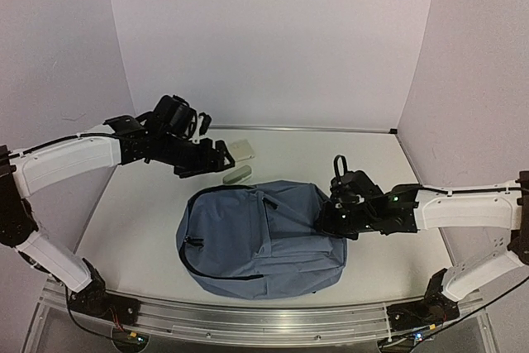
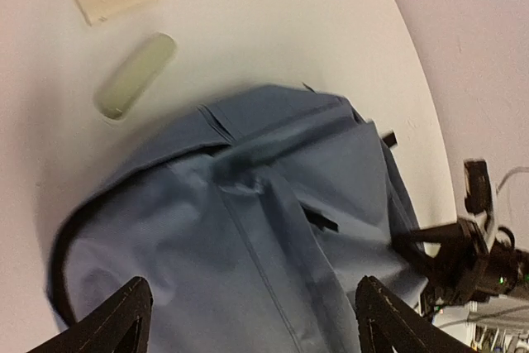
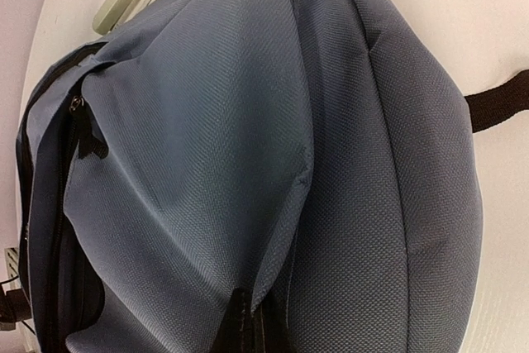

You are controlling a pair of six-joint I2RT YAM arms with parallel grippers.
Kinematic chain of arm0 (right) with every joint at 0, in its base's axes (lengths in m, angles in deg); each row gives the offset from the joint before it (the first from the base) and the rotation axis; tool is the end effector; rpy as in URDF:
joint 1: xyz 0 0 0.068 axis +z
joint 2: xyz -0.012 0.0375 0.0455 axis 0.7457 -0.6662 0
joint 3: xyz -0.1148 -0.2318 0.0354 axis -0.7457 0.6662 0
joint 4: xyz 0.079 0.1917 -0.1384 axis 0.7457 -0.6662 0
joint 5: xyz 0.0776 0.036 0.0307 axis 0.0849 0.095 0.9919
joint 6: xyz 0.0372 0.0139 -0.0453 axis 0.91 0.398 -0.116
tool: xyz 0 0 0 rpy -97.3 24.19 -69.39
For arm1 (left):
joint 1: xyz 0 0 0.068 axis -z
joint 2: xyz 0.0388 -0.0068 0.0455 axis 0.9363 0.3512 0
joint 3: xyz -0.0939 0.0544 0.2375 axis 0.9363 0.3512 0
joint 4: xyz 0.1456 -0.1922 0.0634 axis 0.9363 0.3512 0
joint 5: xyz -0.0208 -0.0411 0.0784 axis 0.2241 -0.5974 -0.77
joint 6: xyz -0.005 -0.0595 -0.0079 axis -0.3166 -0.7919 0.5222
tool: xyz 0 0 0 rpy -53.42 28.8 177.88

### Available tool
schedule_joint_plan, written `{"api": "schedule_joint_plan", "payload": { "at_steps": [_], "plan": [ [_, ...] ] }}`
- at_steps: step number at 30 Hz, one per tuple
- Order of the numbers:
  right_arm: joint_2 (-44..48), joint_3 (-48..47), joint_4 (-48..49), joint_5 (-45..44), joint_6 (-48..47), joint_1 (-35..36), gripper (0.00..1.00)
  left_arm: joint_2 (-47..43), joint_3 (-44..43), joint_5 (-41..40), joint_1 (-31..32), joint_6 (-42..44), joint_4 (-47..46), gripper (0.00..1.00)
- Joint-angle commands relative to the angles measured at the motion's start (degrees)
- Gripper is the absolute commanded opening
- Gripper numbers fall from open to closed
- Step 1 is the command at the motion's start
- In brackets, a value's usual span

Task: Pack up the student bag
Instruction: Adjust the student bag at the center of the board.

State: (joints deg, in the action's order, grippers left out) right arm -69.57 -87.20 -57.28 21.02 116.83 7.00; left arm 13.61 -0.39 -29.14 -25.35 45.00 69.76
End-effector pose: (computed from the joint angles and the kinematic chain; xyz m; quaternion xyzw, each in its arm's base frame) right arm 0.1592 0.2246 0.2002 0.0029 0.9300 0.2833 0.2342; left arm 0.2266 -0.2258 0.2917 0.0846 0.9133 -0.2910 0.2721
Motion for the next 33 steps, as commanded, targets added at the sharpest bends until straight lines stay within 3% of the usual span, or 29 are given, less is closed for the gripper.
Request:
{"api": "schedule_joint_plan", "payload": {
  "at_steps": [1, 6, 11, 13, 17, 24, 32, 33],
  "plan": [
    [-1.4, -2.4, 3.7, -1.0, -0.7, 0.4, 0.0, 4.8, -1.8, 4.3, 6.4, -5.6, -2.3, 0.86],
    [-1.3, -1.6, 4.6, -1.0, -0.4, 0.4, 0.0, 12.1, -5.5, 6.4, 12.0, -7.6, -0.1, 0.9],
    [-0.4, -0.6, 4.8, -1.1, -0.3, 0.4, 0.0, 15.5, -5.5, 8.2, 13.2, -8.2, 0.1, 0.88],
    [0.0, -0.2, 4.8, -1.2, -0.1, 0.4, 0.0, 15.7, -5.1, 7.8, 13.2, -8.7, 0.6, 0.79],
    [1.1, 0.7, 4.8, -1.6, 0.6, 0.4, 0.0, 12.9, -1.8, 4.7, 13.2, -11.7, 1.1, 0.5],
    [1.3, 1.0, 5.0, -1.3, 0.0, 0.4, 0.0, 7.8, 4.6, 4.0, 13.2, -15.4, -1.8, 0.41],
    [2.1, 1.4, 4.8, -1.4, -0.1, 0.4, 0.0, 8.9, 7.5, 7.6, 13.2, -15.7, -8.8, 0.16],
    [2.8, 1.4, 4.4, -2.0, -0.2, 0.4, 0.04, 8.8, 7.9, 8.1, 13.2, -15.6, -9.9, 0.12]
  ]
}}
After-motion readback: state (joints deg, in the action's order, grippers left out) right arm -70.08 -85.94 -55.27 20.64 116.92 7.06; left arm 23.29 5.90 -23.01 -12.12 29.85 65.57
